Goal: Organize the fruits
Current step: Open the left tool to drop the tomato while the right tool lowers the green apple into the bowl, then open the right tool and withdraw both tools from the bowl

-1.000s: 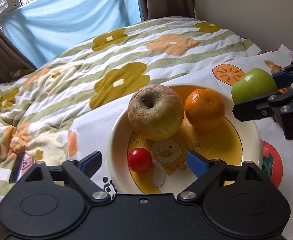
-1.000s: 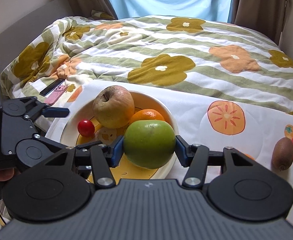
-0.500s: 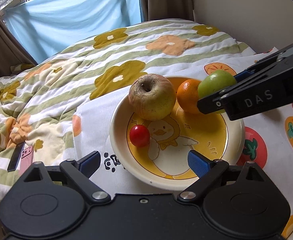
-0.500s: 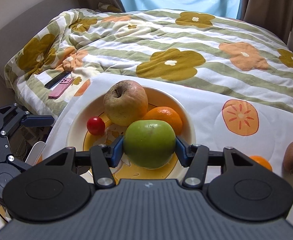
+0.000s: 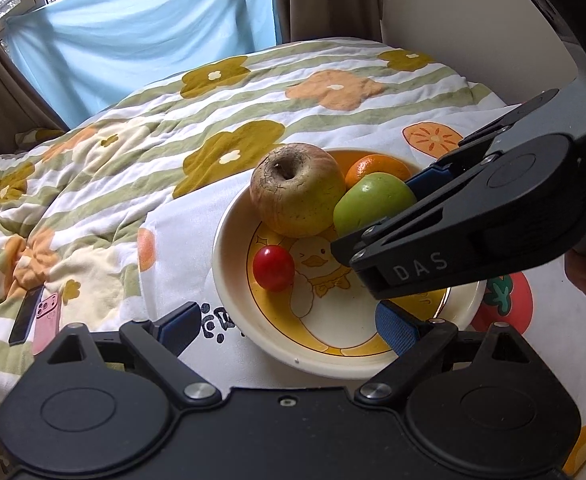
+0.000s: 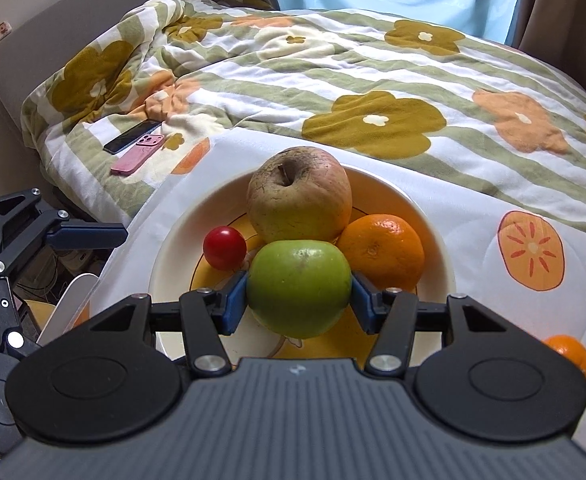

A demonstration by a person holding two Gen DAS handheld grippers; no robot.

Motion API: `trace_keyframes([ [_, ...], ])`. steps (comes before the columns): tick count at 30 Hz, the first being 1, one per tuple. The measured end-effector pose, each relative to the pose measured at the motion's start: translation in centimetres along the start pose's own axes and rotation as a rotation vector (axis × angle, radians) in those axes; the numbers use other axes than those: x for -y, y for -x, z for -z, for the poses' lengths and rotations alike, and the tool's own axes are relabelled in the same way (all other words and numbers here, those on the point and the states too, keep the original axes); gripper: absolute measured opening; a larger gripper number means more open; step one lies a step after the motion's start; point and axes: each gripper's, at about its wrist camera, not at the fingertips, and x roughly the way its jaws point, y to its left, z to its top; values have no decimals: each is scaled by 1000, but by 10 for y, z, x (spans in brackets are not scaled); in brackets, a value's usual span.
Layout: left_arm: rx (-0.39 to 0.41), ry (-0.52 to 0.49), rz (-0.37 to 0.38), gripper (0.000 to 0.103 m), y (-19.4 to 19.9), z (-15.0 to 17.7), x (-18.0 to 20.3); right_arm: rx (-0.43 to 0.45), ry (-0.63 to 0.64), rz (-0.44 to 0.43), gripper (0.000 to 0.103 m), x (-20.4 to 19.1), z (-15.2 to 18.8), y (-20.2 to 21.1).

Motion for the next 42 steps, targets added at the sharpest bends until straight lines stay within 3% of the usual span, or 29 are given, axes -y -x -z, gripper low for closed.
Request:
trace_keyframes([
  [10,-6,-29,6,96,0,7,4,-2,12,-40,71,-9,2,-7],
  [15,-5,-13,2,96,2,8,2,20,52,-9,103,-17,0,2],
  [29,30,25,-5,96,26,0,13,71,15,50,103,-5,3,44],
  [42,85,94,-28,96,79,-13,54,174,-78,133,103,31,31,138],
])
